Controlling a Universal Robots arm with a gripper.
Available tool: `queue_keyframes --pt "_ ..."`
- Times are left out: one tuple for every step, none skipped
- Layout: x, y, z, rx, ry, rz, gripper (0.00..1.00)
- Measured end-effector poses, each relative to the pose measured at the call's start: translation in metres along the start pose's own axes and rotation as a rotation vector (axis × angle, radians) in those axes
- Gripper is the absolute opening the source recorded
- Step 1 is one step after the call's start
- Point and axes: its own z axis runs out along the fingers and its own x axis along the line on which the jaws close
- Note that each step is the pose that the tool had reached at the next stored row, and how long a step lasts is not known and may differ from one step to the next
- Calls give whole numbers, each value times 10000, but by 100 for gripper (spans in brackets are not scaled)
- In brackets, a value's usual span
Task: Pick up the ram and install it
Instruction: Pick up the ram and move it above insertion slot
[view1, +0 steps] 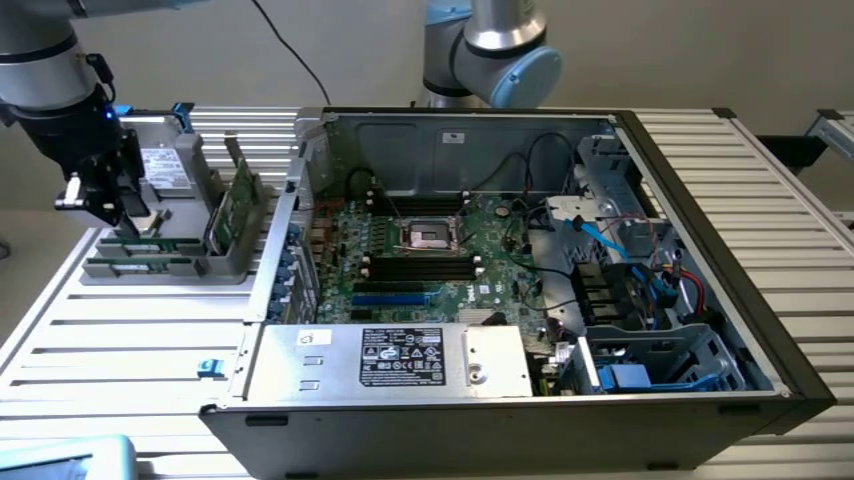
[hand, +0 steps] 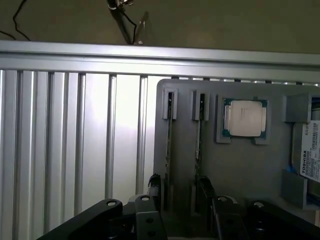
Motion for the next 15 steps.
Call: queue_keyframes --pt "13 -1 19 1 0 0 43" --pt "26 -1 37 1 0 1 43" --pt "38 -2 55 1 -1 2 43" --pt "49 -2 72 0 0 3 43" --pt "57 -3 90 0 0 6 43" --pt "61 -4 108 -1 0 9 43" --pt "62 -4 127 -1 0 12 43" --pt "63 -6 145 -1 0 14 43" --pt "64 -8 163 1 -1 15 43" --pt "65 -9 182 1 -1 15 43" --pt "65 -10 199 1 -1 15 43" --pt "66 -11 217 0 -1 16 43" --pt "66 -12 235 0 0 17 43" --pt "66 -13 254 0 -1 18 43" --pt "67 -14 272 0 -1 18 43"
